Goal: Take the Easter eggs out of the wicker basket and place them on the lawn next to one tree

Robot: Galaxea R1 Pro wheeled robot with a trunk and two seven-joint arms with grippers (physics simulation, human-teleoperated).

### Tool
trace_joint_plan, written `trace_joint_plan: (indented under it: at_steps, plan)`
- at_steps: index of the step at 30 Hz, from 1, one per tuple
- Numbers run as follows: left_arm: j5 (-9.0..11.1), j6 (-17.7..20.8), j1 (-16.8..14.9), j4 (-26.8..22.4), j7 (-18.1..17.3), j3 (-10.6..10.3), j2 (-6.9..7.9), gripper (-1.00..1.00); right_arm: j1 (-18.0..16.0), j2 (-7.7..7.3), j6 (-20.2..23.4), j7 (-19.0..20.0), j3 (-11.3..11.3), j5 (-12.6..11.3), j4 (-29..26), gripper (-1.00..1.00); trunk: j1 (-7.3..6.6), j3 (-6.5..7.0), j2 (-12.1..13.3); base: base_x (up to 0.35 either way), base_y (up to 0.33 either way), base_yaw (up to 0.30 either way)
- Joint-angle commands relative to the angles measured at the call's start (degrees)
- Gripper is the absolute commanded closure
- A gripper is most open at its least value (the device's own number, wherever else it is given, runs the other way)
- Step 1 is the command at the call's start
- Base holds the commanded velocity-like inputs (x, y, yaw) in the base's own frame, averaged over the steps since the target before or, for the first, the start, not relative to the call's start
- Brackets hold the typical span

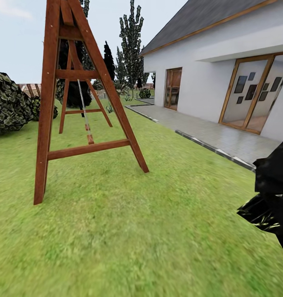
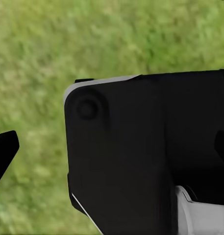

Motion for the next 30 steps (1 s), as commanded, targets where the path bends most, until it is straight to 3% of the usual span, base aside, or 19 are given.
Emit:
trace_joint_plan:
  at_steps: [1,30]
  plan:
    - [-0.05,-0.20,-0.04,0.04,0.06,-0.28,0.01,-1.00,-0.01,0.01,-0.15,-0.01,-0.17,-0.02,-0.03,-1.00,0.04,-0.11,-0.11,0.094,0.001,0.000]
    - [-0.05,-0.20,-0.03,0.04,0.06,-0.28,0.01,-1.00,-0.01,-0.05,-0.13,-0.01,-0.21,-0.01,0.04,-1.00,0.04,-0.11,-0.11,0.070,0.023,0.000]
